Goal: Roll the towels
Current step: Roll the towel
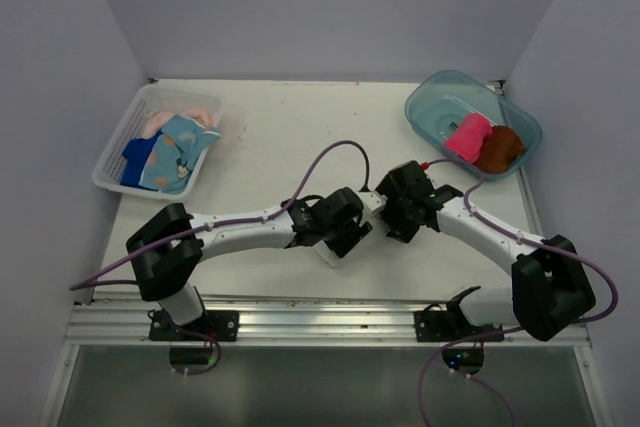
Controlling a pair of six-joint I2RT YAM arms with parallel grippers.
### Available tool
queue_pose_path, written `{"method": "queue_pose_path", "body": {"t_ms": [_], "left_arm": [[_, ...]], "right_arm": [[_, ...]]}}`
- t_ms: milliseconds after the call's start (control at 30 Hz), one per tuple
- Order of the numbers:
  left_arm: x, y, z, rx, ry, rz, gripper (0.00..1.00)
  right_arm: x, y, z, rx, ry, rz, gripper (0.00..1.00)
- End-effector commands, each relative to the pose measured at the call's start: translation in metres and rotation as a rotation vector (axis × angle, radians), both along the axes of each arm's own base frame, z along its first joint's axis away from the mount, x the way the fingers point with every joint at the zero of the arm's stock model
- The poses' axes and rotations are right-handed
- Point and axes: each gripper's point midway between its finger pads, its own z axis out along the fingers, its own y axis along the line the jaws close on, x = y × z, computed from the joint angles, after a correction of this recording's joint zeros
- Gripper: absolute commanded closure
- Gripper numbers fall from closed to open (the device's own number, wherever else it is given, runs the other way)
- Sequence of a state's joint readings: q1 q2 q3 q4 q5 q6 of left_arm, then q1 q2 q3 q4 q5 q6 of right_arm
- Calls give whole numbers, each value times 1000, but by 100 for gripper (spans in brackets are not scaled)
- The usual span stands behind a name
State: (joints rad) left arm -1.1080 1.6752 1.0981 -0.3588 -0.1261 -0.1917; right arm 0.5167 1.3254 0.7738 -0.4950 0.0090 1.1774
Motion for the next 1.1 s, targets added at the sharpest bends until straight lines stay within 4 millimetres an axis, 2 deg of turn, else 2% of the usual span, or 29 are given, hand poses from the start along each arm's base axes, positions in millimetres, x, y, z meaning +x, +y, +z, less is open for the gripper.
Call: {"method": "queue_pose_path", "body": {"t_ms": [0, 167, 300, 500, 733, 1067], "left_arm": [[-21, -5, -6, -144, 222, -45, 46], [-27, -5, -10, -237, 360, -63, 46], [-31, -7, -13, -280, 448, -74, 47], [-33, -9, -11, -337, 530, -82, 48], [-32, -8, -10, -428, 636, -58, 48], [-31, -6, -12, -491, 713, -28, 47]], "right_arm": [[-8, -5, -3, -9, -7, 18, 2], [-6, -2, -13, 1, -16, 27, 2], [1, 9, -14, 45, -45, 55, 2], [3, 10, -17, 42, -46, 55, 2], [-1, 9, -32, 33, -25, 61, 2], [1, 8, -42, 19, -27, 58, 11]]}}
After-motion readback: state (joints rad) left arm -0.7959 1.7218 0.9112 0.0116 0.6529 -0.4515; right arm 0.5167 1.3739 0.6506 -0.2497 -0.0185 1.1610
